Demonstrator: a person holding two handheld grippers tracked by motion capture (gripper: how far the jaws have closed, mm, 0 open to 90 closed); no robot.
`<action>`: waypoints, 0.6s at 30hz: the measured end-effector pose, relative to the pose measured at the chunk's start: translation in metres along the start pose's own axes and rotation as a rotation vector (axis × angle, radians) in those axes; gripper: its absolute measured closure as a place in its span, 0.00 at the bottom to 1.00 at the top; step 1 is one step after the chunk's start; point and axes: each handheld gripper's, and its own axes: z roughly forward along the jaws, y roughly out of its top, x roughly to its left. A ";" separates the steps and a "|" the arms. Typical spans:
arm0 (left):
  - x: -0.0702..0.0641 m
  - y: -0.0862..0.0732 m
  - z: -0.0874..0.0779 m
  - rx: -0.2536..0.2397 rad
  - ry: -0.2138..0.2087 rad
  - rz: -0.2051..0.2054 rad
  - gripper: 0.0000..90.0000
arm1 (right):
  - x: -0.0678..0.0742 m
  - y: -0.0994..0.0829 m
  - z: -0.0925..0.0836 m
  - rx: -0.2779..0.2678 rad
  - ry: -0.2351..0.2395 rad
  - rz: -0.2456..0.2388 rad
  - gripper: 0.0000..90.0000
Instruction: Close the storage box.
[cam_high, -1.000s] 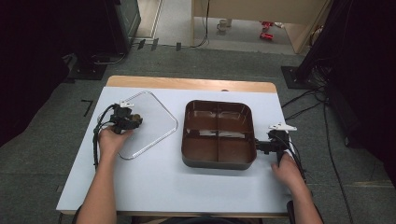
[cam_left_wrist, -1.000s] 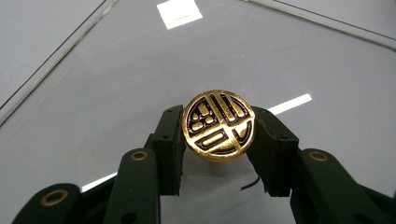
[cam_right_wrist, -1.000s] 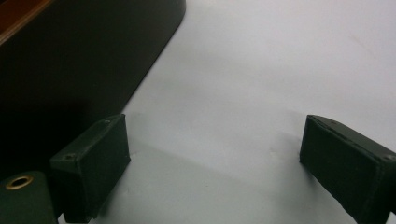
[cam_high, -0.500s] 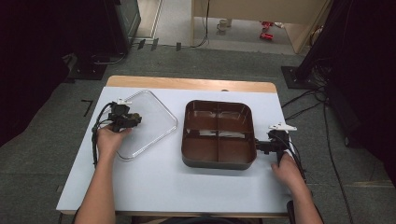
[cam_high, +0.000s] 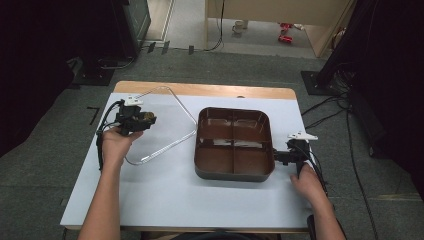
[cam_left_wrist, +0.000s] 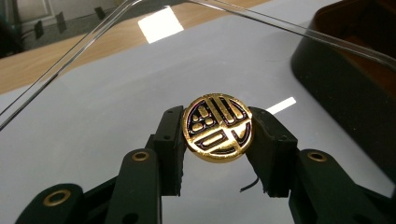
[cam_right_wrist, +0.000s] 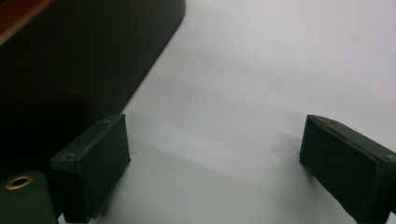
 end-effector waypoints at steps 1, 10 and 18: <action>-0.003 0.003 -0.001 -0.006 -0.012 0.007 0.66 | 0.000 0.000 0.000 0.000 0.000 0.000 0.09; -0.035 0.021 -0.002 -0.033 -0.097 0.082 0.66 | 0.000 0.000 0.000 0.000 0.000 0.001 0.09; -0.067 0.032 0.012 -0.026 -0.183 0.167 0.66 | 0.000 0.000 0.000 0.000 0.000 0.002 0.09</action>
